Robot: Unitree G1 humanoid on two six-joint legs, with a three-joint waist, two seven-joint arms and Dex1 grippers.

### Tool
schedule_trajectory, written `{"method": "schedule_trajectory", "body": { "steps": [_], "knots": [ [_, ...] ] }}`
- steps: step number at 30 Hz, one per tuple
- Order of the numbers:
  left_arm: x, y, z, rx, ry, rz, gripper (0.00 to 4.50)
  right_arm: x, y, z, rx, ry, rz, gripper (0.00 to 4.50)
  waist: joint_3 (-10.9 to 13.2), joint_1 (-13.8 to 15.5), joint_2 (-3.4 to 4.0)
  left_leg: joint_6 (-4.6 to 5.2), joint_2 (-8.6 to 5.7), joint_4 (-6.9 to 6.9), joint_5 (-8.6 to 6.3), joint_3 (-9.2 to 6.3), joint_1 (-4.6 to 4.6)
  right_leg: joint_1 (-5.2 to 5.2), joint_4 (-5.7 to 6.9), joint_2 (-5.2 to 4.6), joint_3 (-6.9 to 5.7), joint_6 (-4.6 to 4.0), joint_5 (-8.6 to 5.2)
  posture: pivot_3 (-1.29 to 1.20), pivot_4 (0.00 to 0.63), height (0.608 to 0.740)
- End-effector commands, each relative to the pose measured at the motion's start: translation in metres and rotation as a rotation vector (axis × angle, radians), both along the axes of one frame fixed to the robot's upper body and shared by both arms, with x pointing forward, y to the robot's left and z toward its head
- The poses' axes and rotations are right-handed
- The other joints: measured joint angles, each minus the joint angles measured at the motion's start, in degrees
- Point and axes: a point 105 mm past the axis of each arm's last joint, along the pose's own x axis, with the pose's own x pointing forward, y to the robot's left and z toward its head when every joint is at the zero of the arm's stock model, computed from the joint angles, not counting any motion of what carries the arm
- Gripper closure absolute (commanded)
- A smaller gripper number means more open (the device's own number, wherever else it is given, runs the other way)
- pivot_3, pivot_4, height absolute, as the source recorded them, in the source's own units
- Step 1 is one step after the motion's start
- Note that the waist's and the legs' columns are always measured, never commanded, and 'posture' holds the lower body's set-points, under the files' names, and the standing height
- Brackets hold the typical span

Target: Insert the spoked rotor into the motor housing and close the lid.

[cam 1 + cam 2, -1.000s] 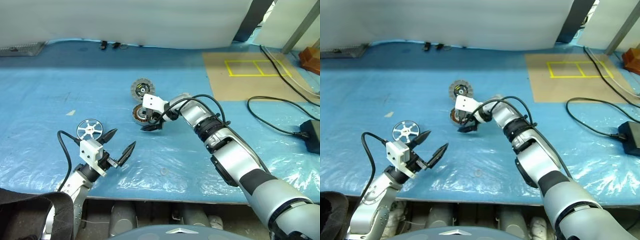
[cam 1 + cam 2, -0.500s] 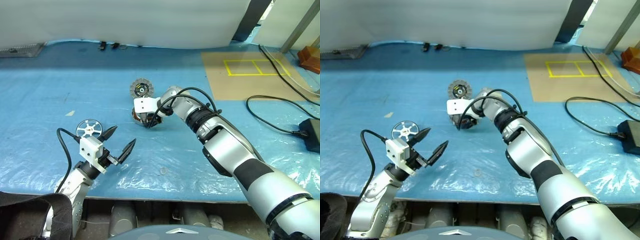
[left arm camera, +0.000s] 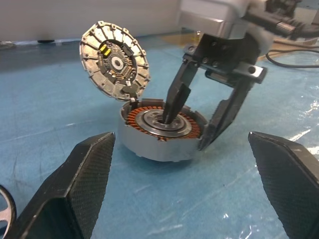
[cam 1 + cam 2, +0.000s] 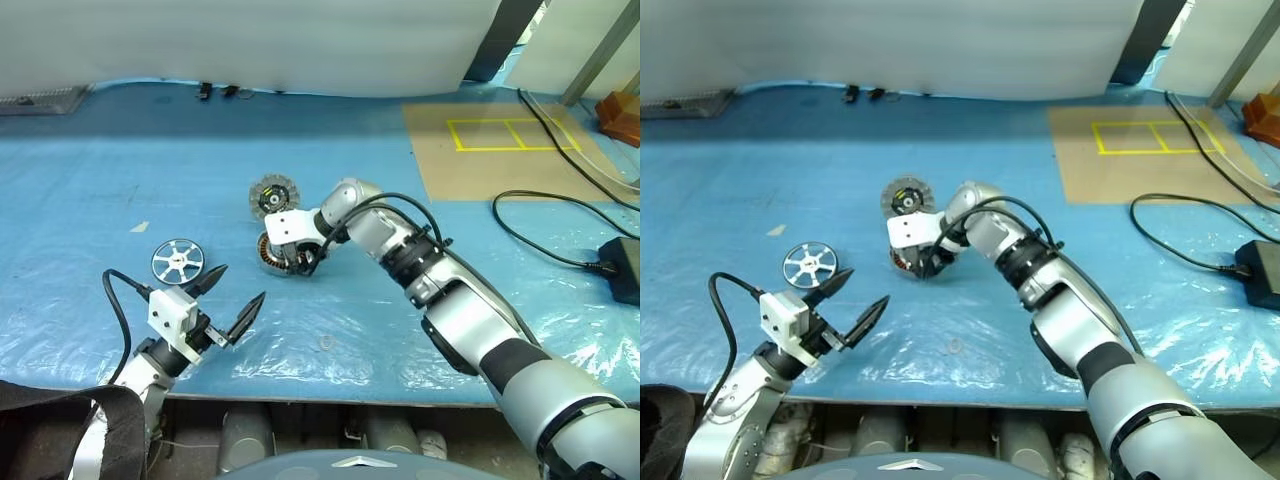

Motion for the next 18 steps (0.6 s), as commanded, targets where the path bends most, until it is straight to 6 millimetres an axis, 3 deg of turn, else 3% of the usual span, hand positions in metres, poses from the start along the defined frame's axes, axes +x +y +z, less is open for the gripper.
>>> {"method": "schedule_trajectory", "body": {
  "steps": [1, 6, 9, 13, 18],
  "knots": [
    [-0.001, 0.004, 0.012, 0.004, -0.045, -0.001, 0.0, -0.031, 0.008, -0.013, -0.009, 0.09, 0.067, 2.45, 0.0, 0.0, -0.01, 0.0, 0.0, 0.0, 0.0, 0.0, 0.01, 0.0, 0.0, 0.0, 0.0, 0.0, 0.0, 0.0, 0.15, 0.74],
    [0.0, 0.0, 0.011, 0.007, -0.04, -0.017, 0.0, -0.037, 0.011, -0.016, 0.006, 0.064, 0.081, 2.45, 0.0, -0.1, -0.03, -0.01, -0.01, -0.01, -0.01, 0.04, 0.11, 0.05, 0.01, 0.0, 0.08, 0.01, -0.01, 0.0, 0.15, 0.74],
    [0.002, -0.001, 0.011, 0.004, -0.04, -0.026, 0.0, -0.036, 0.013, -0.009, 0.03, 0.036, 0.087, 1.53, 0.0, 0.0, -0.02, -0.01, -0.01, -0.02, -0.01, 0.08, 0.12, 0.04, 0.02, 0.0, 0.09, 0.01, -0.01, 0.0, 0.15, 0.74],
    [0.005, 0.0, 0.009, 0.012, -0.035, -0.04, 0.0, -0.036, 0.013, 0.019, 0.099, 0.037, 0.062, 0.23, 0.0, 0.0, -0.02, -0.01, -0.02, -0.01, 0.0, 0.1, 0.04, -0.05, 0.03, 0.0, 0.11, 0.01, 0.0, 0.0, 0.15, 0.74],
    [0.004, -0.002, 0.011, 0.014, -0.034, -0.077, 0.0, -0.044, 0.0, 0.063, 0.192, 0.087, 0.053, 0.23, 0.0, 0.2, -0.04, -0.01, -0.03, 0.02, 0.0, 0.1, 0.0, -0.09, 0.1, 0.0, 0.11, 0.02, 0.0, 0.0, 0.15, 0.74]
  ]
}}
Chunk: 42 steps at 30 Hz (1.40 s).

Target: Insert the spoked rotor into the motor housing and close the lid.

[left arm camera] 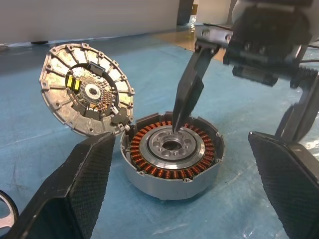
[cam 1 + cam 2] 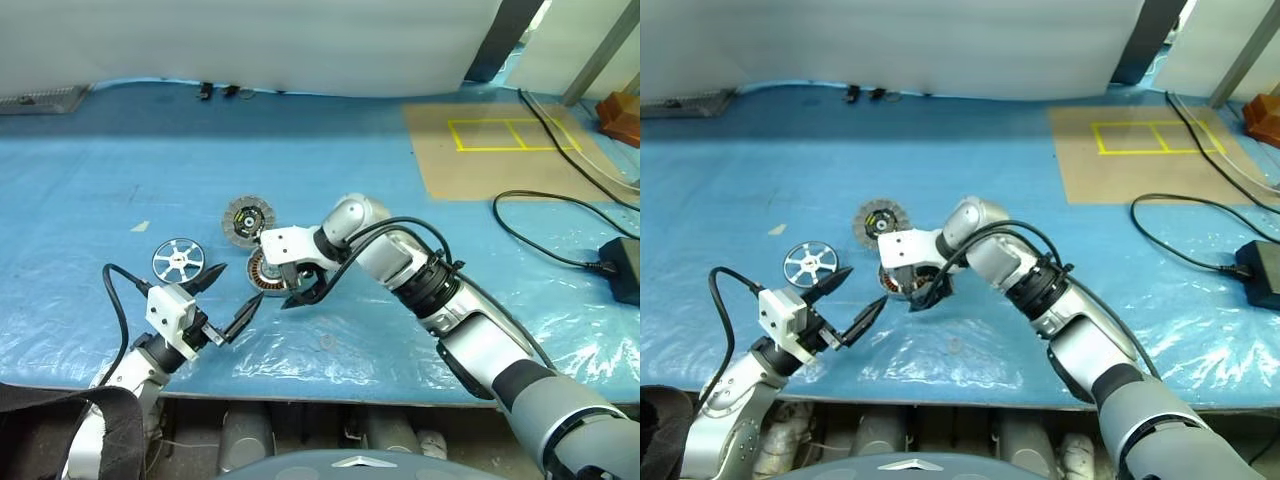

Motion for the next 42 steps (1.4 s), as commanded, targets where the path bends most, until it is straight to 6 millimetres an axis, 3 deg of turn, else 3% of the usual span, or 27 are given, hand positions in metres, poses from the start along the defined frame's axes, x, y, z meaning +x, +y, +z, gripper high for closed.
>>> {"method": "schedule_trajectory", "body": {
  "steps": [1, 7, 11, 15, 24, 33, 42],
  "knots": [
    [-0.003, -0.001, 0.01, -0.003, -0.027, -0.033, 0.0, -0.009, -0.002, 0.043, 0.115, -0.001, 0.024, 0.23, 0.0, 0.1, 0.0, 0.0, 0.0, 0.01, 0.0, 0.0, 0.0, 0.0, 0.02, 0.0, 0.01, 0.0, 0.0, 0.0, 0.15, 0.74],
    [-0.012, -0.009, 0.006, 0.009, 0.002, -0.083, 0.0, -0.01, -0.006, 0.054, 0.378, -0.022, -0.032, 0.23, 0.0, 0.0, -0.03, -0.01, 0.0, -0.01, 0.0, 0.01, 0.04, 0.01, 0.01, 0.01, 0.04, 0.0, 0.0, 0.0, 0.15, 0.74],
    [-0.006, -0.006, 0.016, 0.02, -0.04, -0.062, 0.0, 0.005, -0.025, 0.037, 0.55, -0.133, -0.15, 0.23, 0.0, 0.3, -0.04, -0.01, -0.03, 0.04, 0.01, 0.02, 0.06, 0.06, 0.03, -0.01, 0.05, 0.02, 0.0, 0.0, 0.15, 0.74],
    [-0.006, -0.008, 0.017, -0.014, -0.042, -0.079, 0.0, -0.002, -0.046, 0.026, 0.623, -0.011, -0.237, 0.23, 0.0, 0.1, -0.04, -0.01, -0.1, 0.08, 0.01, 0.05, 0.02, 0.05, 0.01, -0.06, 0.11, 0.08, 0.03, 0.0, 0.15, 0.74],
    [-0.003, -0.014, 0.017, -0.018, -0.037, -0.114, 0.0, -0.035, -0.082, -0.022, 0.518, 0.09, -0.159, 0.23, 0.0, 0.0, -0.04, 0.01, -0.08, 0.04, 0.0, 0.05, 0.03, 0.06, -0.06, -0.01, 0.1, 0.1, 0.01, 0.0, 0.15, 0.74],
    [-0.015, -0.021, 0.018, -0.038, -0.018, -0.112, 0.0, -0.046, -0.097, -0.045, 0.433, 0.106, -0.104, 0.23, 0.0, 0.0, -0.05, 0.02, -0.08, 0.07, 0.0, 0.04, 0.04, 0.16, -0.07, -0.01, 0.1, 0.48, -0.2, 0.0, 0.15, 0.74],
    [-0.02, -0.026, 0.016, -0.043, 0.006, -0.113, 0.0, -0.053, -0.086, -0.068, 0.388, 0.127, -0.042, 0.23, 0.0, 0.1, -0.05, 0.02, -0.06, 0.04, 0.0, 0.03, 0.07, 0.39, -0.15, 0.0, 0.07, 0.52, -0.23, 0.0, 0.15, 0.74]
  ]
}}
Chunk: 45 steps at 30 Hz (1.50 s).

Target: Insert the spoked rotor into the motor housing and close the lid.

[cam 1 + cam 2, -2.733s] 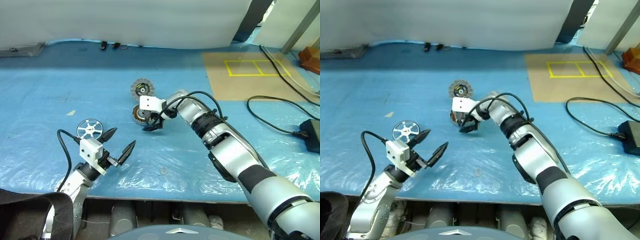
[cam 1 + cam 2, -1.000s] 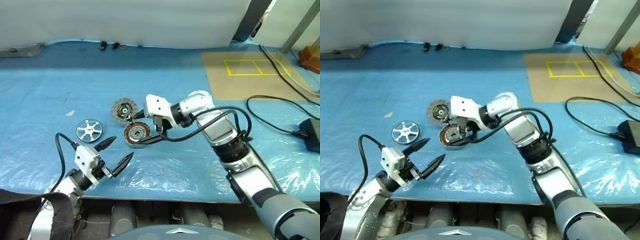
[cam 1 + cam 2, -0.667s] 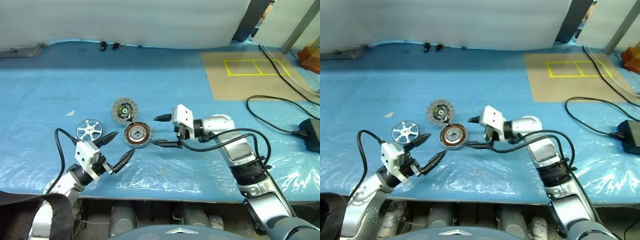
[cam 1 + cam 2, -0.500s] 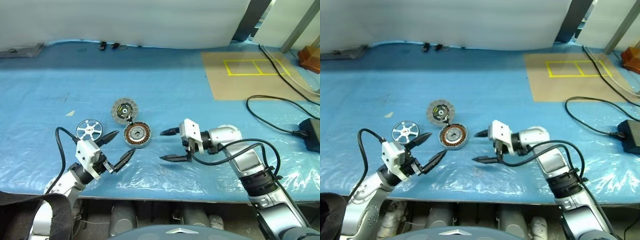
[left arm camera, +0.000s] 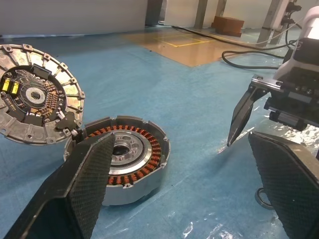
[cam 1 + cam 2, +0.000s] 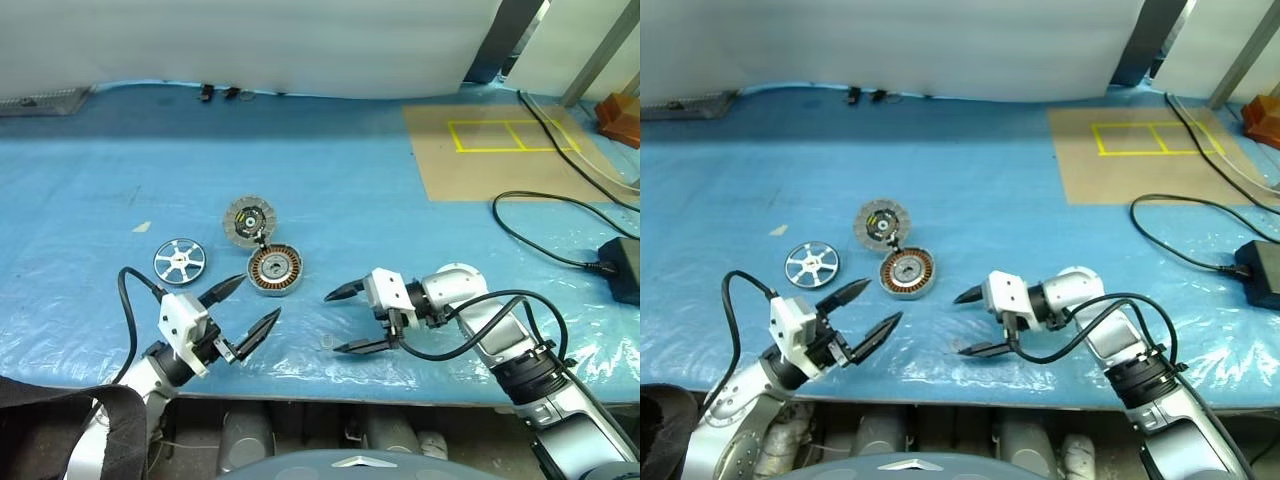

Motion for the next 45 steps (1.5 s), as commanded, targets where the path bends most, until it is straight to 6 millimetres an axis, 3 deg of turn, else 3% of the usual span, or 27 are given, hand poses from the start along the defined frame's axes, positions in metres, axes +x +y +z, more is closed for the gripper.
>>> {"method": "schedule_trajectory", "body": {
  "steps": [1, 8, 27, 30, 36, 42, 45],
  "knots": [
    [-0.001, -0.003, 0.012, -0.001, -0.04, -0.01, 0.0, -0.002, 0.009, -0.009, -0.007, -0.035, 0.033, 0.23, 0.0, 0.0, 0.0, 0.0, 0.0, 0.01, 0.0, 0.0, 0.01, 0.02, -0.02, 0.0, 0.0, 0.0, 0.0, 0.0, 0.15, 0.74],
    [-0.004, 0.0, 0.013, 0.018, -0.026, -0.009, 0.0, 0.0, 0.017, -0.028, -0.012, -0.052, 0.025, 0.23, 0.0, 0.0, 0.0, 0.0, -0.01, -0.02, 0.0, -0.02, -0.03, 0.02, -0.12, -0.01, -0.03, 0.0, 0.01, 0.0, 0.15, 0.74],
    [-0.011, 0.001, 0.015, 0.031, 0.007, -0.017, 0.0, -0.005, -0.007, -0.038, -0.035, -0.029, 0.018, 0.23, 0.0, 0.0, -0.03, 0.01, -0.01, -0.04, 0.0, -0.03, 0.01, 0.15, -0.21, -0.01, -0.04, 0.01, 0.01, 0.0, 0.15, 0.74],
    [-0.012, -0.001, 0.015, 0.035, 0.013, -0.038, 0.0, -0.004, -0.011, -0.041, -0.053, -0.022, 0.017, 0.77, 0.0, 0.0, -0.03, 0.01, -0.01, -0.05, -0.01, -0.03, 0.01, 0.15, -0.22, -0.01, -0.05, 0.01, 0.01, 0.0, 0.15, 0.74],
    [-0.013, -0.001, 0.016, 0.036, 0.015, -0.041, 0.0, 0.003, -0.012, -0.042, -0.07, -0.047, 0.017, 2.73, -0.1, 0.0, -0.07, 0.01, -0.01, -0.04, -0.01, -0.03, 0.1, 0.23, -0.22, -0.01, -0.05, 0.01, 0.01, 0.0, 0.15, 0.74],
    [-0.011, 0.001, 0.017, 0.038, 0.004, -0.028, 0.0, -0.002, -0.008, -0.044, -0.074, -0.029, 0.043, 2.73, -0.1, 0.0, -0.17, 0.01, -0.01, -0.04, -0.01, -0.03, 0.13, 0.28, -0.23, -0.01, -0.05, 0.02, 0.01, 0.0, 0.15, 0.74],
    [-0.011, 0.001, 0.017, 0.041, 0.002, -0.025, 0.0, -0.004, -0.004, -0.045, -0.067, -0.012, 0.046, 3.31, -0.2, 0.0, -0.19, 0.01, 0.0, -0.04, -0.01, -0.04, 0.13, 0.28, -0.23, -0.01, -0.05, 0.02, 0.01, 0.0, 0.15, 0.74]
  ]
}}
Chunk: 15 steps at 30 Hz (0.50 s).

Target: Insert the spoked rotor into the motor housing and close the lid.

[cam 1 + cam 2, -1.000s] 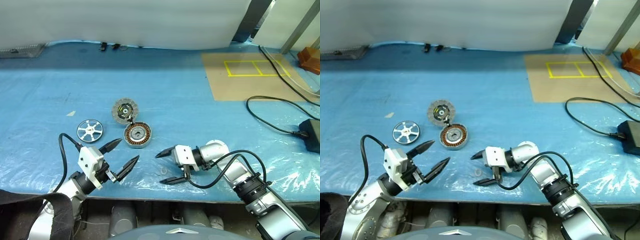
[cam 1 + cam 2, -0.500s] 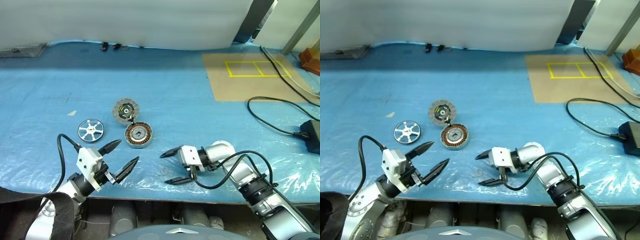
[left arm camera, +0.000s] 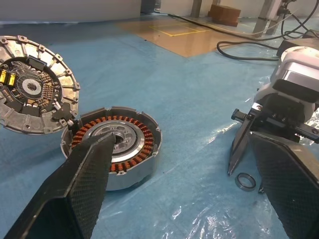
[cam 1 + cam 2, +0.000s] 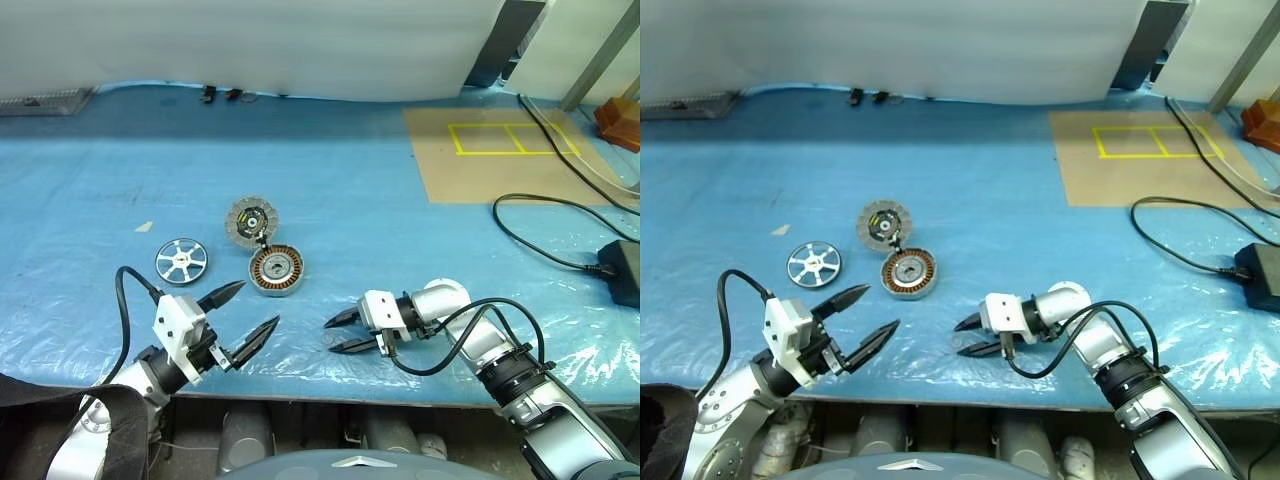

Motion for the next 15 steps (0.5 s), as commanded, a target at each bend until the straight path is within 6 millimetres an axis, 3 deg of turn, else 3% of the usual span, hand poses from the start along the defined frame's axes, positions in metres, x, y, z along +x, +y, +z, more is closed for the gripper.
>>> {"method": "schedule_trajectory", "body": {
  "steps": [1, 2, 9, 12, 15],
  "knots": [
    [-0.001, 0.001, 0.012, 0.011, -0.055, 0.003, 0.0, -0.004, 0.002, -0.01, -0.037, 0.025, 0.002, 3.63, 0.0, -0.1, -0.02, 0.0, 0.0, 0.0, 0.0, 0.0, 0.0, 0.0, 0.0, 0.0, 0.0, 0.0, 0.0, 0.0, 0.15, 0.74],
    [-0.001, 0.002, 0.012, 0.014, -0.058, 0.008, 0.0, -0.003, 0.003, -0.01, -0.034, 0.018, 0.0, 3.84, 0.0, -0.1, -0.04, 0.0, 0.0, 0.0, 0.0, 0.0, 0.01, 0.0, 0.0, 0.0, 0.0, 0.0, 0.0, 0.0, 0.15, 0.74],
    [0.001, 0.006, 0.014, 0.028, -0.072, 0.022, 0.0, 0.006, 0.011, -0.003, -0.007, 0.018, -0.012, 3.85, 0.0, -0.2, -0.07, 0.0, 0.03, 0.0, 0.0, 0.0, 0.05, 0.01, 0.02, 0.04, 0.0, 0.0, 0.0, 0.0, 0.15, 0.74],
    [0.002, 0.009, 0.015, 0.029, -0.077, 0.037, 0.0, 0.011, 0.018, 0.015, 0.063, 0.045, -0.04, 3.85, -0.1, -0.1, -0.08, 0.0, 0.02, 0.0, 0.0, 0.0, 0.04, 0.01, 0.01, 0.03, 0.0, 0.0, 0.0, 0.0, 0.15, 0.74],
    [0.004, 0.016, 0.016, 0.025, -0.084, 0.065, 0.0, 0.023, 0.03, 0.053, 0.185, 0.095, -0.094, 3.85, 0.0, -0.2, -0.06, 0.0, 0.03, -0.02, 0.0, -0.01, -0.04, -0.08, 0.01, 0.04, 0.0, -0.01, 0.01, 0.0, 0.15, 0.74]
  ]
}}
